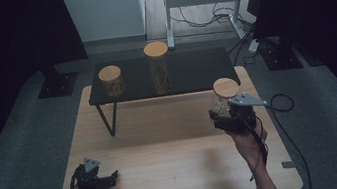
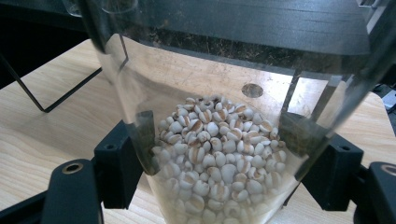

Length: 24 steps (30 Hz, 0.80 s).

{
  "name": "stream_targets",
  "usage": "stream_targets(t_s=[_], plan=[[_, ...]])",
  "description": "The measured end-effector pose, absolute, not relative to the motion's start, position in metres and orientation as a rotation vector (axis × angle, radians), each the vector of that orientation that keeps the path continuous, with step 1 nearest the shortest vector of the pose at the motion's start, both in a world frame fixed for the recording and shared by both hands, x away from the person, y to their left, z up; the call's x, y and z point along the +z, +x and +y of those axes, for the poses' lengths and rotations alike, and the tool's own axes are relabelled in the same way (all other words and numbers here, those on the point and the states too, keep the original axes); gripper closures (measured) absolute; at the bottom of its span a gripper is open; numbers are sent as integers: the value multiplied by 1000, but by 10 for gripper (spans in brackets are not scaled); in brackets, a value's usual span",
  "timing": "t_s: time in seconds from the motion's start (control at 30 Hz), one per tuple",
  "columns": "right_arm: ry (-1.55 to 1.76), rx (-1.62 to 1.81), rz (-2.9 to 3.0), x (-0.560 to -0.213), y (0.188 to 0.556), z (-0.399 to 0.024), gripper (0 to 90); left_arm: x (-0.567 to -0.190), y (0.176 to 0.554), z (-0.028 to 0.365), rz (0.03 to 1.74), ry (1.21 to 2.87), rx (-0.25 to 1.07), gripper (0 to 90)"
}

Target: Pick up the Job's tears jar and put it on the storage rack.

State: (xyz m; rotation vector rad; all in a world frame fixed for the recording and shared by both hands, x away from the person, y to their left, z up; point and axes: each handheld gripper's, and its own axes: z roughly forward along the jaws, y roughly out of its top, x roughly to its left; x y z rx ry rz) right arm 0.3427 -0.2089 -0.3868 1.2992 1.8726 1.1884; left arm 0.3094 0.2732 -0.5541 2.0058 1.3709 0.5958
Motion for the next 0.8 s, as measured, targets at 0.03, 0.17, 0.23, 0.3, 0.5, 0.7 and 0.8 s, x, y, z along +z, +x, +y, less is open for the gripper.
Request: stream_targets(t_s=[0.03,0.17,0.23,0.3,0.5,0.7,0.8], plan=[[1299,1188,1873,-386,343,-209,246,-554,309,273,1370,2006,596,17],[1300,1191,1871,-383,346,-208,246,-554,309,273,1370,2006,596,17],[1299,1190,1872,-382,347,-208,246,-554,309,273,1371,2005,596,17],[1300,1188,1870,-381,349,-207,246,-554,309,273,1371,2004,596,17],[1304,1191,1866,-379,353,-207,246,-554,309,273,1373,2003,595,17],[1307,1193,1860,-375,356,-207,246,-554,309,273,1373,2003,594,17],[1306,1192,1860,-373,358,-206,246,-554,309,273,1372,2004,595,17]])
